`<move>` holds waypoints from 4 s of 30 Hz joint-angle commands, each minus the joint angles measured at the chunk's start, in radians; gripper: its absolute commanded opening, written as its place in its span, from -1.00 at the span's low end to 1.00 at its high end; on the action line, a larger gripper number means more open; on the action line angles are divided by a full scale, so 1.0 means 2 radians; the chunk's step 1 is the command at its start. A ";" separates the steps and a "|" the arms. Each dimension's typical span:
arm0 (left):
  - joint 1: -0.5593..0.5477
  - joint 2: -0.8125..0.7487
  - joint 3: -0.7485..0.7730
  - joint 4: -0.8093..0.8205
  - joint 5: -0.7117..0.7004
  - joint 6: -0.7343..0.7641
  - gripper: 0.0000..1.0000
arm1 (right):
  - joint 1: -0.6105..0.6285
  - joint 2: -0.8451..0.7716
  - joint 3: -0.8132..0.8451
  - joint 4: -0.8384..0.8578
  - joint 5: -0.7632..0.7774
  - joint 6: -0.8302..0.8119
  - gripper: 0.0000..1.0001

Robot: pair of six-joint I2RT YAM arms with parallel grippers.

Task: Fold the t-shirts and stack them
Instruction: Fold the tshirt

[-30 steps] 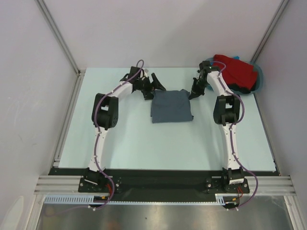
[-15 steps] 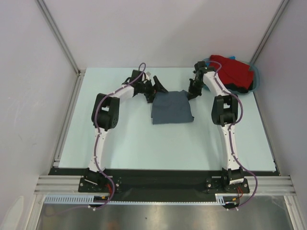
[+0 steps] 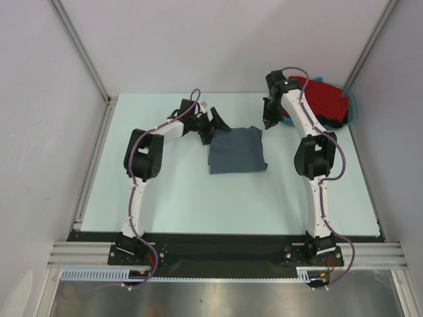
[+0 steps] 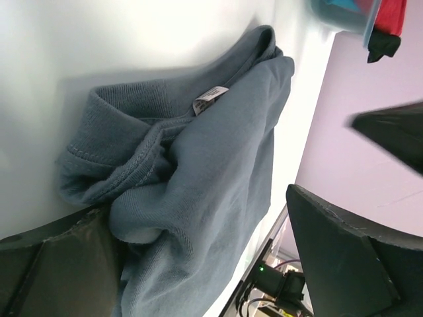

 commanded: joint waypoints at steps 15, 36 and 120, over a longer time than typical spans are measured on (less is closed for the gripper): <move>0.001 -0.028 0.004 -0.134 -0.022 0.086 -0.99 | -0.024 -0.095 -0.009 -0.009 0.033 -0.007 -0.71; 0.069 -0.134 -0.093 -0.164 -0.073 0.141 0.99 | -0.016 -0.067 -0.048 -0.003 -0.088 -0.011 -0.54; -0.043 -0.227 -0.215 -0.287 -0.362 0.109 -0.99 | 0.038 -0.082 -0.174 0.010 -0.044 -0.014 -1.00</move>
